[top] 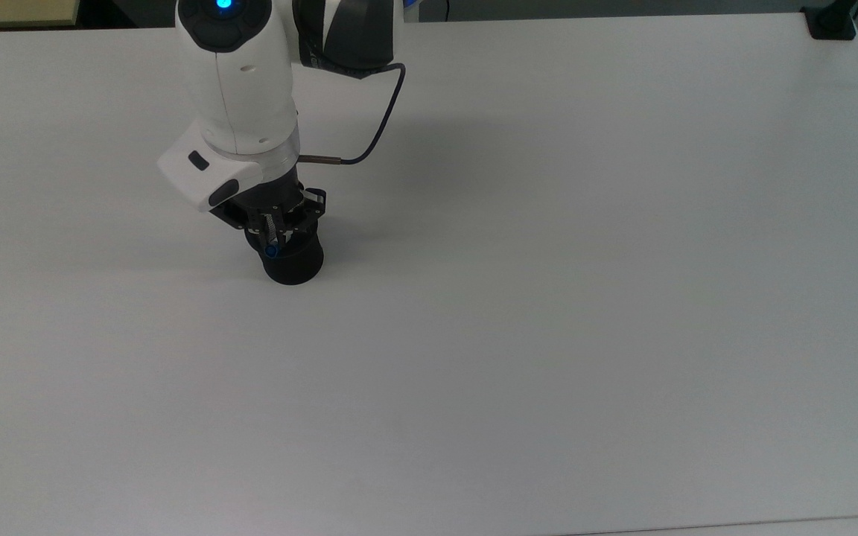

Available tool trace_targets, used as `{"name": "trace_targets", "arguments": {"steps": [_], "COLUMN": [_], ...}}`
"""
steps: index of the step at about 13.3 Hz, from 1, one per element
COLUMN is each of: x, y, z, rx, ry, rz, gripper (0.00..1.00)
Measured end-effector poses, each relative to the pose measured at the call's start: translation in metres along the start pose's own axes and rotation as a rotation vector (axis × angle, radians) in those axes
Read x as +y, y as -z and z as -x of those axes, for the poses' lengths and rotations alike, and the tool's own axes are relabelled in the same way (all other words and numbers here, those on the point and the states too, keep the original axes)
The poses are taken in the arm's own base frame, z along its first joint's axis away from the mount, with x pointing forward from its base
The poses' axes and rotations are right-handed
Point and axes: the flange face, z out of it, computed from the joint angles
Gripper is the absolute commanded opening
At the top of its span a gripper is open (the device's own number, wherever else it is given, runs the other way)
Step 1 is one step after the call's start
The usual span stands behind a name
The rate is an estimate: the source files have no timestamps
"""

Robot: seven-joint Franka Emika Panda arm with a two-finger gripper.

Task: Remove the marker
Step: 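Lower the gripper onto the marker's blue cap and close it, then lift the gripped marker up out of the pen cup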

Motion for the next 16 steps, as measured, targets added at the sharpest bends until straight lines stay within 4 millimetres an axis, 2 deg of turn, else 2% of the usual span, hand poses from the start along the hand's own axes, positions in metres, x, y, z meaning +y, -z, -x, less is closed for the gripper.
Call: {"name": "trace_targets", "arguments": {"steps": [6, 11, 16], "x": [0.001, 0.027, 0.031], "y": [0.007, 0.051, 0.067], "z": [-0.003, -0.004, 0.003], "rx": [0.015, 0.081, 0.081], "ry": [-0.002, -0.039, -0.068], "rz": [0.002, 0.009, -0.035], "gripper": [0.14, 0.15, 0.15]}}
